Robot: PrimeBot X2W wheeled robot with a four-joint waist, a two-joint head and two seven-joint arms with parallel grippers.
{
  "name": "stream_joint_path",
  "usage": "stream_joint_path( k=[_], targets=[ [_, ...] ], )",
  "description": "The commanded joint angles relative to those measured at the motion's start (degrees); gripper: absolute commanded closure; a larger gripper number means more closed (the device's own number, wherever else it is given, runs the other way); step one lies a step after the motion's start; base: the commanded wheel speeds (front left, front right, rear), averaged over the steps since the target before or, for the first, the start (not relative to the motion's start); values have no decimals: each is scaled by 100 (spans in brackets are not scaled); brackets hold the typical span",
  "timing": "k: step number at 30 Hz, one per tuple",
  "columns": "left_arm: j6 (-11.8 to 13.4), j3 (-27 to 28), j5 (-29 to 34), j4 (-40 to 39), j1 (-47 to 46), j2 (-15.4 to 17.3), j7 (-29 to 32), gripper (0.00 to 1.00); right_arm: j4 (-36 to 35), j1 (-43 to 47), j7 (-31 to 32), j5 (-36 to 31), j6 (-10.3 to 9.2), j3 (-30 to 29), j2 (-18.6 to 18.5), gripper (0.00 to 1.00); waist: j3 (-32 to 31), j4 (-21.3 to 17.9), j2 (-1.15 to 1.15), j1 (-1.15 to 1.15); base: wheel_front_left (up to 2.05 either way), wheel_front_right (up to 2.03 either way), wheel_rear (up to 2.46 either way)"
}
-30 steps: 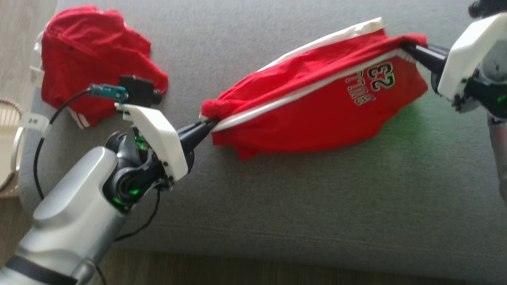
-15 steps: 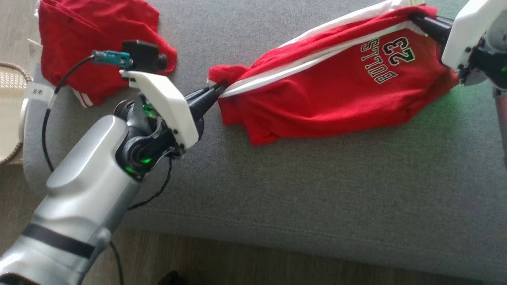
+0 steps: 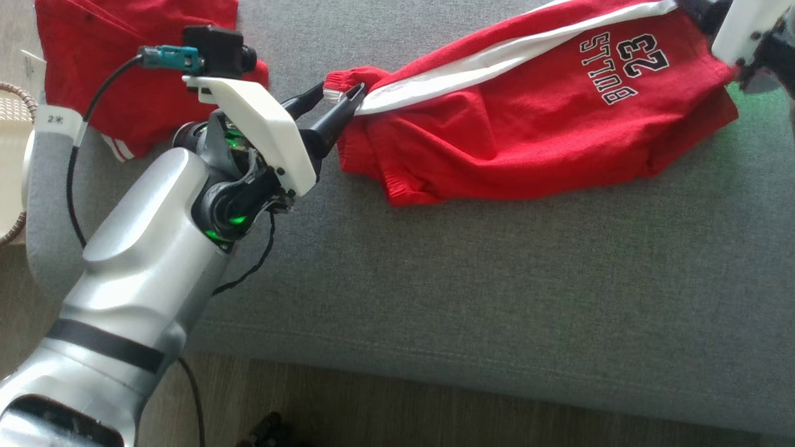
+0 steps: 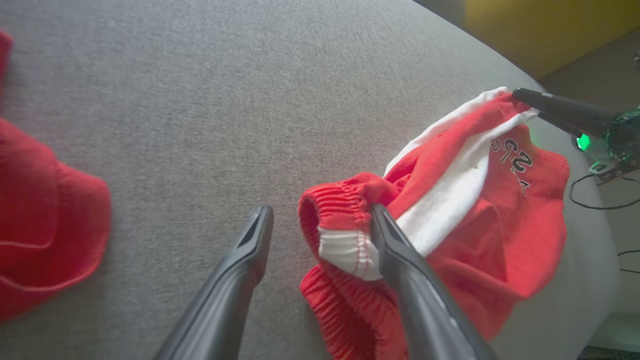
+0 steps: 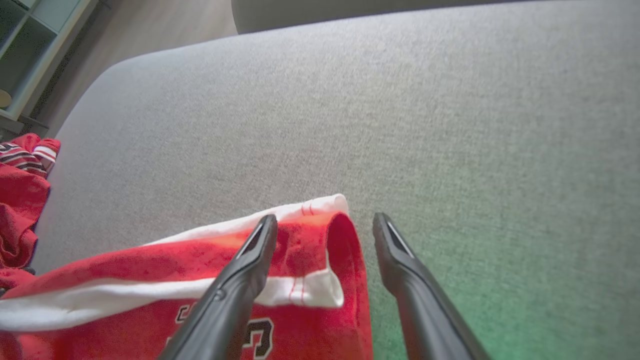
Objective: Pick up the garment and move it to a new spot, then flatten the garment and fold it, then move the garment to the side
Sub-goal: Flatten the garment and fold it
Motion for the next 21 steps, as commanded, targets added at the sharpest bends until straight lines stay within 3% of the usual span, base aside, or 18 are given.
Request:
stream_joint_path(
  k=[1,11,21],
  targets=[
    [33,240,54,-88,-230,169,-74,0,-165,-179,-95,-36,-1,-2,139,0,-4,-4,0,0,0,0,0],
    [387,347,481,444,-352,128,-972,0,41,-161,-1274,-40,-1,-92,157,0,-172,-84,0,0,0,0,0],
    [660,519,835,567,2,320,-2181,0,-826,678,-2548,346,-1,174,9,0,-849,-411,0,0,0,0,0]
  ],
)
